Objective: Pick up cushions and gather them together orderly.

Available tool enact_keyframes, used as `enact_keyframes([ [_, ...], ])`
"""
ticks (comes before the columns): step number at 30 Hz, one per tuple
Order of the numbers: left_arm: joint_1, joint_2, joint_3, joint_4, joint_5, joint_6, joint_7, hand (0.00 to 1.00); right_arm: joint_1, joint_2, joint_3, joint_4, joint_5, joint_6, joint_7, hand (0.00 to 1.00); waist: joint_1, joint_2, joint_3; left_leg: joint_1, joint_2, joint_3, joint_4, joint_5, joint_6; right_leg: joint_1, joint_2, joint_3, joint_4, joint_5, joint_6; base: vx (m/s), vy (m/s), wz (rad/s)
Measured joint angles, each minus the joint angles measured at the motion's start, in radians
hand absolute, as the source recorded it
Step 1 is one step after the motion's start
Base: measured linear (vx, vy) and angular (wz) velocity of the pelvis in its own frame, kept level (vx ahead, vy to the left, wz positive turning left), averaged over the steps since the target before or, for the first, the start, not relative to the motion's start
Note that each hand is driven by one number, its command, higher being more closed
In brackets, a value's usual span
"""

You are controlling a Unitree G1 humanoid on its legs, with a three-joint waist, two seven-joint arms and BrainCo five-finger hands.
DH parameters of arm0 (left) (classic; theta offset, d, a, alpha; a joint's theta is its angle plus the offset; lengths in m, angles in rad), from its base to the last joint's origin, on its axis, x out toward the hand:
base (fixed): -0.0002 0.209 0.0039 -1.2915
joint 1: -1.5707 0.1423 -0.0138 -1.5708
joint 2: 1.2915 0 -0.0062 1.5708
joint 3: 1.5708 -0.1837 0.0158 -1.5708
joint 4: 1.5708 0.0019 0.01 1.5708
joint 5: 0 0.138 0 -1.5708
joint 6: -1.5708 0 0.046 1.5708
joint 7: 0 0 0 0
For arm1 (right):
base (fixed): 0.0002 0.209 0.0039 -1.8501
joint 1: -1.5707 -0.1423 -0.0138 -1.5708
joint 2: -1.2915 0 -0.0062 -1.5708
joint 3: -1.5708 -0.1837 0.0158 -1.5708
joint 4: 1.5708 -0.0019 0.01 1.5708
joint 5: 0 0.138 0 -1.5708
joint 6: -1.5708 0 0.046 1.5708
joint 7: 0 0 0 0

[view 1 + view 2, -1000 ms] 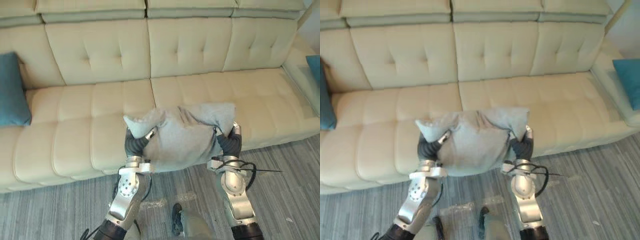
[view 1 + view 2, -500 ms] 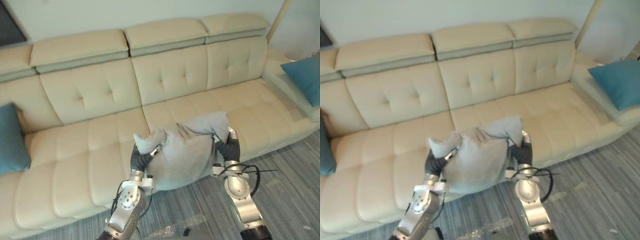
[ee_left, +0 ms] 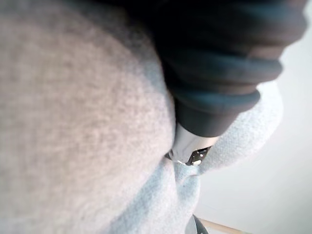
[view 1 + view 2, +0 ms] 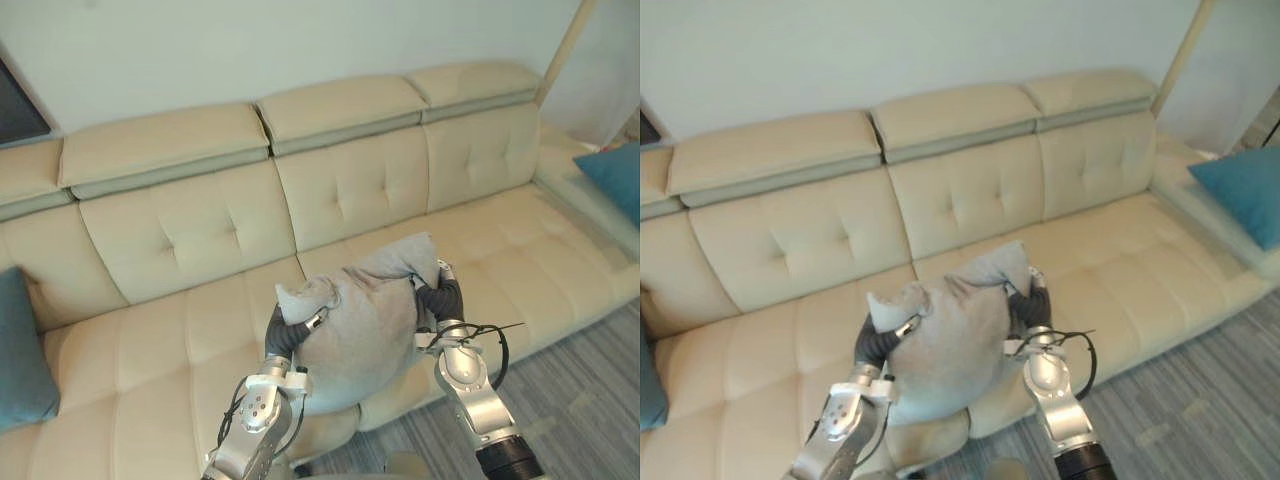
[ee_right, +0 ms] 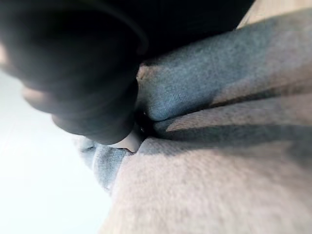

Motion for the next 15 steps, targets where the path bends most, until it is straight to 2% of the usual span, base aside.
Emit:
enact_keyframes([
  [1,-0.015,0.002,0.000,0.011,0.000,0.000,0.000,1.00,0.000,-0.003,0.000,0.001,0.000,0.001,0.001,1.00,-0.009,-0.006,-0.003,0.001,0.000,-0.028,0.003,0.006,-0.019,0.014,0.041,0.081,-0.129,0.070,0.012,0.18,-0.207,0.82],
  [2,-0.025,0.013,-0.001,0.012,0.000,-0.001,0.000,1.00,0.000,0.001,-0.001,0.001,-0.001,0.003,0.001,1.00,-0.011,-0.038,-0.005,0.017,-0.021,-0.043,0.004,0.001,-0.031,0.028,0.034,0.116,-0.230,0.239,0.009,0.22,-0.280,0.71],
  [3,-0.033,0.011,-0.001,0.026,0.001,-0.002,-0.002,1.00,-0.002,-0.003,-0.001,0.004,-0.001,0.003,0.001,1.00,-0.009,-0.042,-0.005,0.033,-0.025,-0.062,0.007,-0.016,-0.053,0.038,0.025,0.111,-0.225,0.216,0.021,0.20,-0.264,0.42],
  [4,-0.033,-0.004,-0.005,0.042,0.001,0.008,-0.002,1.00,-0.007,-0.011,-0.002,0.021,0.000,0.005,0.001,1.00,-0.003,-0.005,-0.017,0.029,0.012,-0.080,0.012,-0.021,-0.067,0.057,0.049,0.091,-0.253,0.222,0.006,0.18,-0.224,0.25],
  [6,-0.037,-0.013,-0.012,0.045,0.008,0.015,-0.003,1.00,-0.010,-0.027,-0.003,0.023,0.000,0.009,0.001,1.00,0.001,0.041,-0.028,0.027,0.058,-0.098,0.000,-0.029,-0.085,0.091,0.083,0.052,-0.315,0.239,-0.017,0.14,-0.158,0.18],
  [8,-0.038,-0.013,-0.013,0.045,0.009,0.015,-0.006,1.00,-0.005,-0.031,-0.005,0.023,0.000,0.017,0.001,1.00,0.002,0.040,-0.026,0.084,0.083,-0.112,-0.070,-0.001,-0.113,0.145,0.115,0.029,-0.350,0.248,-0.035,0.08,-0.167,0.18],
  [15,-0.039,-0.014,-0.029,0.045,0.010,0.017,-0.009,1.00,0.029,-0.016,-0.043,-0.017,0.001,0.017,0.019,1.00,0.004,0.037,-0.028,0.111,0.088,-0.133,-0.106,0.013,-0.118,0.190,0.123,0.012,-0.387,0.258,-0.051,-0.02,-0.039,0.11],
])
